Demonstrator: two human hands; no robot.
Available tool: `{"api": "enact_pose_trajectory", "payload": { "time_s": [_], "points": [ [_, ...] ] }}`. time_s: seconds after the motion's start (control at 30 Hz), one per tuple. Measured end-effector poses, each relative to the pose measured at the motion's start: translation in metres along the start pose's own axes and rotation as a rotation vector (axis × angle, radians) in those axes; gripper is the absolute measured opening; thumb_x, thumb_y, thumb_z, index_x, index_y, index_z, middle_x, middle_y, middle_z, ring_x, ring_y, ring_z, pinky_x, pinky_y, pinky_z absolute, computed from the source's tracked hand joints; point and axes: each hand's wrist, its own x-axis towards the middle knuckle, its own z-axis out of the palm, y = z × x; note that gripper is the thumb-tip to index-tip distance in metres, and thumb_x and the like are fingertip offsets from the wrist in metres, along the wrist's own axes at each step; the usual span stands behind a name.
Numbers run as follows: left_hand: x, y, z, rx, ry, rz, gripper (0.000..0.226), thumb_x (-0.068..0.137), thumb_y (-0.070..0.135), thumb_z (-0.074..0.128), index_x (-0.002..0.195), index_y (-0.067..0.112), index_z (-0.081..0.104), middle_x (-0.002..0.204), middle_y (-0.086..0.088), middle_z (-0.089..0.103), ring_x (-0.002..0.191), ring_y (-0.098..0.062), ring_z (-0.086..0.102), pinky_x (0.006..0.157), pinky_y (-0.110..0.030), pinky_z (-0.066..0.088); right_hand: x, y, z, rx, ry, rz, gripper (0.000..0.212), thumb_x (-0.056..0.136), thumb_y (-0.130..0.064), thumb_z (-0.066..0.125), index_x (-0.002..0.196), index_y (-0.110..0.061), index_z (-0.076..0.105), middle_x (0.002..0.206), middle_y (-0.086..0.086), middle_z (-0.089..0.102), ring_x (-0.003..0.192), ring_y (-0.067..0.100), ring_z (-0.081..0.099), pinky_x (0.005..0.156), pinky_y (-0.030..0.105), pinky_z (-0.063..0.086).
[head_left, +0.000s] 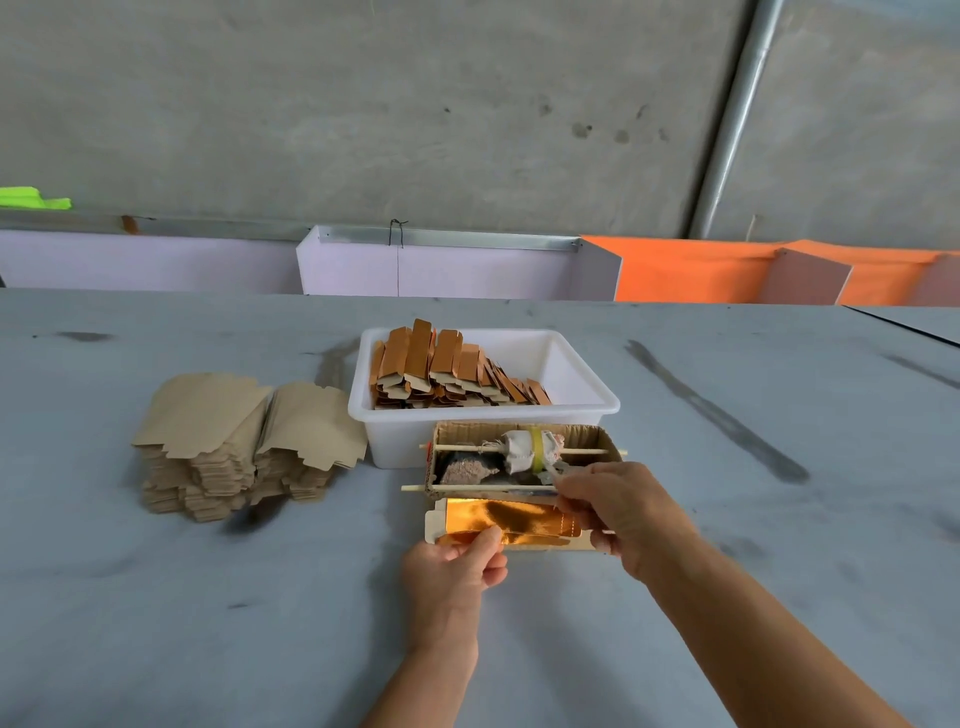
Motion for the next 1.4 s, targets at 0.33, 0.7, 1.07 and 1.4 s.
{"api": "enact_pose_trajectory", "payload": {
  "time_s": [0.33, 0.7, 1.07, 1.4],
  "points": [
    [-0.001, 0.0, 0.01, 0.035, 0.024, -0.007, 0.017, 0.073, 0.006, 0.077, 0.071, 0.012, 0.061, 0.055, 0.006, 0.068, 0.053, -0.007, 0.068, 0.047, -0.02, 0.052, 0.002, 0.01, 0.0, 0.041, -0.014, -0.18, 0.015, 0.087, -0.011, 0.063, 0.073, -0.007, 0.064, 0.071, 0.003, 0.059, 0.07, 0.01, 0.05, 0.058, 0.022, 0.034],
    [0.002, 0.0, 0.018, -0.022, 0.032, -0.009, 0.019, 0.073, 0.004, 0.078, 0.073, 0.009, 0.059, 0.065, 0.0, 0.068, 0.052, -0.01, 0.068, 0.048, -0.019, 0.052, 0.019, 0.007, -0.009, 0.001, -0.08, -0.226, 0.013, 0.086, -0.014, 0.066, 0.074, -0.01, 0.064, 0.078, 0.003, 0.062, 0.078, 0.014, 0.053, 0.063, 0.023, 0.042],
    [0.007, -0.006, 0.017, -0.03, 0.021, -0.015, 0.016, 0.072, 0.004, 0.078, 0.077, 0.005, 0.062, 0.075, -0.009, 0.071, 0.058, -0.013, 0.07, 0.047, -0.016, 0.051, 0.021, 0.025, -0.014, 0.01, -0.118, -0.349, 0.018, 0.088, -0.009, 0.061, 0.07, -0.008, 0.063, 0.079, 0.008, 0.06, 0.08, 0.015, 0.053, 0.071, 0.025, 0.045],
    [0.004, -0.004, 0.012, -0.069, -0.032, 0.013, 0.01, 0.074, -0.004, 0.073, 0.075, 0.003, 0.066, 0.059, -0.001, 0.07, 0.057, -0.014, 0.07, 0.048, -0.018, 0.053, 0.022, 0.03, -0.008, 0.001, -0.045, -0.35, 0.025, 0.085, -0.008, 0.063, 0.061, -0.009, 0.06, 0.076, 0.01, 0.06, 0.081, 0.017, 0.054, 0.079, 0.034, 0.047]
  ]
}}
